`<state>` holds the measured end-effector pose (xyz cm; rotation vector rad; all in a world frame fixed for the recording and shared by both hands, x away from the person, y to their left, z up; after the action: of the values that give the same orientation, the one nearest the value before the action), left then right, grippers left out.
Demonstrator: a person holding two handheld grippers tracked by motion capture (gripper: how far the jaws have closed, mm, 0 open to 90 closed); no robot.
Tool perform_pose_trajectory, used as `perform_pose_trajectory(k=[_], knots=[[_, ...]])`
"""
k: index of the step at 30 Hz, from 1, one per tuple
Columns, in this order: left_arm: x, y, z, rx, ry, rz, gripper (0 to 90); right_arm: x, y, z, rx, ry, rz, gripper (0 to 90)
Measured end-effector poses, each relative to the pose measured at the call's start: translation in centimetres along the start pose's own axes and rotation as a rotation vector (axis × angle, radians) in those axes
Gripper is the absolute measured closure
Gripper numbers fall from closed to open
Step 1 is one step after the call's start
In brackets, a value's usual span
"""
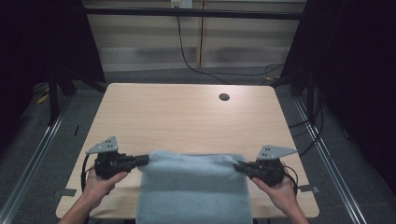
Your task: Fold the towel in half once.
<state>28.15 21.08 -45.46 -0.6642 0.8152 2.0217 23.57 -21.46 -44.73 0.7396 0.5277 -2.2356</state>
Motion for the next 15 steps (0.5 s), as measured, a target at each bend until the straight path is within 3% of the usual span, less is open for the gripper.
perform_pose_trajectory(k=[1, 2, 3, 4, 6, 8, 9, 10, 15], knots=[[0.0, 0.0, 0.0, 0.0, 0.0, 0.0, 85.6, 0.0, 0.0, 0.0, 0.0, 0.0, 0.0, 85.5], [0.7, 0.4, -0.2, 0.004, -0.022, -0.004, 85.7, 1.3, -0.7, -0.4, -0.03, -0.014, -0.018, 85.5], [2.2, 0.9, -0.8, 0.008, -0.064, 0.003, 85.6, 1.9, -1.2, -0.8, -0.027, -0.042, -0.013, 85.6], [2.2, 0.9, -0.8, 0.008, -0.064, 0.003, 85.7, 1.9, -1.2, -0.8, -0.027, -0.042, -0.013, 85.6], [3.7, 1.3, -1.7, 0.015, -0.113, 0.016, 85.7, 3.1, -2.2, -1.7, -0.04, -0.076, -0.019, 85.6], [4.9, 1.3, -2.7, 0.028, -0.162, 0.039, 85.7, 4.3, -2.9, -2.6, -0.022, -0.111, -0.016, 85.6], [5.3, 1.2, -3.2, 0.011, -0.192, 0.052, 85.6, 4.8, -3.1, -2.9, 0.0, -0.125, -0.016, 85.6], [5.7, 1.2, -3.9, 0.012, -0.222, 0.047, 85.6, 5.3, -3.0, -3.2, -0.029, -0.138, -0.031, 85.6], [5.2, 0.4, -4.5, -0.022, -0.227, 0.033, 85.7, 5.4, -2.3, -4.4, -0.029, -0.176, -0.043, 85.8]])
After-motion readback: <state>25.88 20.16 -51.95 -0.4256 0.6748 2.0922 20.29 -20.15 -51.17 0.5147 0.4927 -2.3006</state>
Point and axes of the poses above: each handheld gripper's, and its own axes: z roughly backward along the jaws, x roughly out of its underside, y roughly to its right, the point moved 3 cm from there along -z, roughly forward along the jaws, and after that the axes turned 15 degrees about -y, right-handed, at the moved point
